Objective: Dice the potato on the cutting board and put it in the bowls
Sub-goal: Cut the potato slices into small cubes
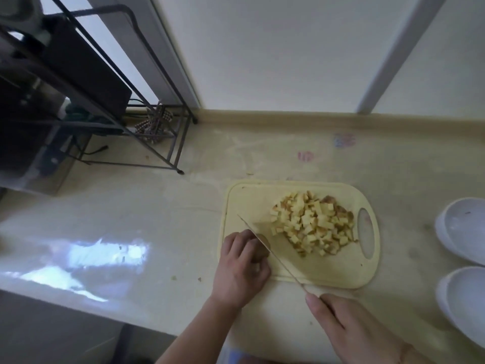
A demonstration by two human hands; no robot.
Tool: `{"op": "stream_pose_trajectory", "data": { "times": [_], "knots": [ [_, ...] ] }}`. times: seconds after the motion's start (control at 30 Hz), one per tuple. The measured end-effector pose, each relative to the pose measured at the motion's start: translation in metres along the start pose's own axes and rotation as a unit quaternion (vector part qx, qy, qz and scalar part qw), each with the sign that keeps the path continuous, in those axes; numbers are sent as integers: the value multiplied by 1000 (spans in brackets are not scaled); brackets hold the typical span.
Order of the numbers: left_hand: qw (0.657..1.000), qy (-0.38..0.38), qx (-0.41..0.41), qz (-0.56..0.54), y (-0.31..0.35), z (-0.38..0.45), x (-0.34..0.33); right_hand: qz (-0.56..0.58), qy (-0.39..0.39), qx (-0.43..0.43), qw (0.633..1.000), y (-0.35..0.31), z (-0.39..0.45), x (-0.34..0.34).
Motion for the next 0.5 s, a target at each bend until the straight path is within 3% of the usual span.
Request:
{"op": "stream_pose_trajectory", "data": {
  "times": [0.33, 0.5],
  "knots": [
    [999, 23, 9, -46, 0, 2, 5, 11, -9, 26, 1000, -8, 31, -14],
    [998, 3, 36, -46, -1, 2, 6, -3, 29, 38, 999, -15, 37, -3]
  ]
}}
Point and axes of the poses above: each hand's wrist, its own z-axis towards the middle knuckle, its own x-axis out of the back of the hand, y = z × x, the point moved 7 cm from there along z, towards the middle knuckle, and after that the axes turned 1 degree about -y, right-handed, at the moved point
